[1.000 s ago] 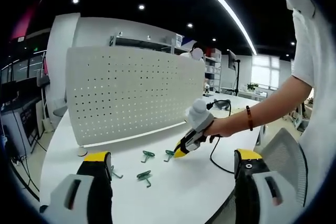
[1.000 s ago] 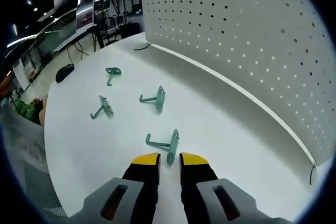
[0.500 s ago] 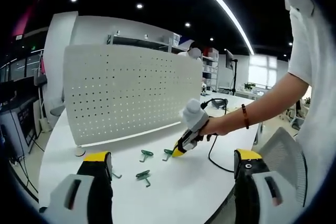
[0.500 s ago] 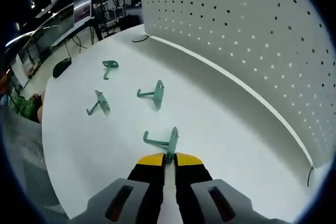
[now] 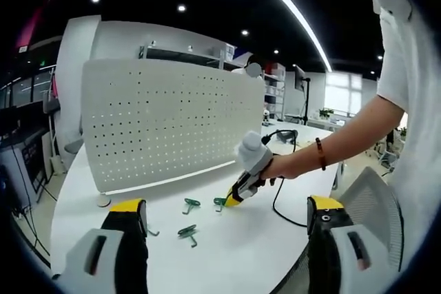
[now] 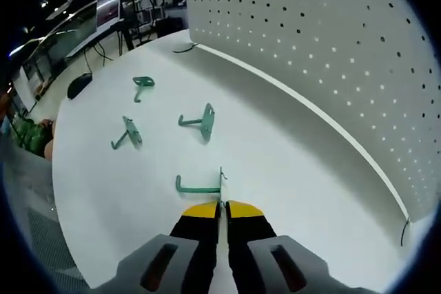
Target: Insert the hook assembly into the mounting plate slot until the hook locks in place.
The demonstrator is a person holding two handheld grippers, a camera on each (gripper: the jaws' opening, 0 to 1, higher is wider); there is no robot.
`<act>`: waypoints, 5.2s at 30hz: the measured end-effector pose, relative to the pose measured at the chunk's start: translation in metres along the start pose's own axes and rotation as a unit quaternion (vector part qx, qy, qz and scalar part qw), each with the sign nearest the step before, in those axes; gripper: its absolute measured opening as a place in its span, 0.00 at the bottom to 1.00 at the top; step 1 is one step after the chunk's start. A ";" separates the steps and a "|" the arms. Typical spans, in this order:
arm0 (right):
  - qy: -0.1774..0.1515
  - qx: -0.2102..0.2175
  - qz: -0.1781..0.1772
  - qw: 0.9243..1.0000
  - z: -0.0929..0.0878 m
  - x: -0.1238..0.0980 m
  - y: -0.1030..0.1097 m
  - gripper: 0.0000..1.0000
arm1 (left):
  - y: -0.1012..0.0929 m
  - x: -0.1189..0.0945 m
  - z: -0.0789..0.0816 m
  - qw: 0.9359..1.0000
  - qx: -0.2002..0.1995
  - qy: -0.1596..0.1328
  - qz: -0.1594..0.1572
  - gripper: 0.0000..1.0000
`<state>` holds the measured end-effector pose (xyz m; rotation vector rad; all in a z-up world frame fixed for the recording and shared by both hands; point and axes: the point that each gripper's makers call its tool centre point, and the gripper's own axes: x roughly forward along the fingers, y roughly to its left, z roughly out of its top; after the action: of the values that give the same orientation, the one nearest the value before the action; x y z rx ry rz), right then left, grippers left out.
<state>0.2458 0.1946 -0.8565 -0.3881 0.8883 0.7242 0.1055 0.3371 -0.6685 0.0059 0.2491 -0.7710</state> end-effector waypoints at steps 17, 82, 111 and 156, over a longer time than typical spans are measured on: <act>-0.049 0.011 -0.021 0.999 0.009 -0.031 0.005 0.02 | -0.009 -0.003 0.010 0.999 -0.023 -0.027 0.000 0.97; -0.310 0.021 0.004 0.950 0.084 -0.173 0.088 0.02 | -0.050 0.000 0.041 0.992 -0.091 -0.083 -0.010 0.90; -0.378 0.003 0.013 0.926 0.085 -0.216 0.129 0.02 | -0.055 -0.004 0.058 0.979 -0.154 -0.129 -0.019 0.80; -0.429 -0.035 0.041 0.902 0.112 -0.230 0.163 0.02 | -0.052 0.002 0.064 0.942 -0.288 -0.161 -0.064 0.05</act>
<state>0.0962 0.2810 -0.6071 -0.0631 0.0393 0.8970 0.0849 0.2923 -0.6022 -0.6912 0.1564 -0.7924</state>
